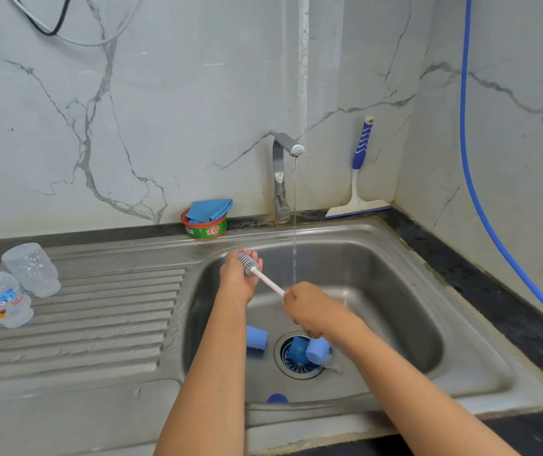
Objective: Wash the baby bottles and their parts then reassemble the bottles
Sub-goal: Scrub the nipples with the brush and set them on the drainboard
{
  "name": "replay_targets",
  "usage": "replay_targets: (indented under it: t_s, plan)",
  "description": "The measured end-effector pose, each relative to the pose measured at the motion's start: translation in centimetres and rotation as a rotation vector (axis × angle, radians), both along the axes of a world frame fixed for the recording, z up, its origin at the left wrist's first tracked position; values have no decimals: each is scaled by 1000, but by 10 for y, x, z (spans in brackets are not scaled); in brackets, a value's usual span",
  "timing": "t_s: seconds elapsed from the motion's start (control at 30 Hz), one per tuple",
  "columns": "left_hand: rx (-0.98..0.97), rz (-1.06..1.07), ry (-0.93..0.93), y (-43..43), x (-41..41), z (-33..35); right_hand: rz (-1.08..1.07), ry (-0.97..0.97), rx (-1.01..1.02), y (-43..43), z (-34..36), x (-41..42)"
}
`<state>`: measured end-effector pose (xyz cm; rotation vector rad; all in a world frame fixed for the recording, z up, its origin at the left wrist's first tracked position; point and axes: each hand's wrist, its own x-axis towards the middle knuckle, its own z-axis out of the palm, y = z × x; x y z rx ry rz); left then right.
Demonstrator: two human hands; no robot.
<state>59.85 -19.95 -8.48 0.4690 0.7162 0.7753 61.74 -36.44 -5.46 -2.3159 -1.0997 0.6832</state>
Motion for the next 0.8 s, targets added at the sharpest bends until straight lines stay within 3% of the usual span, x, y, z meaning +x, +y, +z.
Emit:
replay_targets:
  t_s: [0.1,0.2,0.3,0.37,0.43,0.57,0.6,0.67,0.73,0.8]
  plan:
    - [-40,-33,-143,0,-3,5,-166,613,136,-4,4,7]
    - [-64,-58,-289,2,-7,6,-144,1110,171,-5,2,18]
    - [-58,-58,-453,2,-10,9,-83,1419,166,-5,1,23]
    - [-50,-52,-474,1,-10,11,-82,1381,167,-5,2,21]
    - [-17,-27,-360,3,-8,11,-116,1116,175,-4,4,15]
    - [82,5,-120,-3,-1,8,-41,58,108,-1,-1,-3]
    - [84,-6,-127,-5,-2,9,-31,-37,92,1,-3,-6]
    - [63,-45,-192,-6,-5,12,-70,163,142,1,-4,-8]
    - [-4,-79,-271,-2,-6,13,-138,561,200,2,0,-5]
    - [-84,-99,-356,0,-6,10,-166,1081,194,1,4,2]
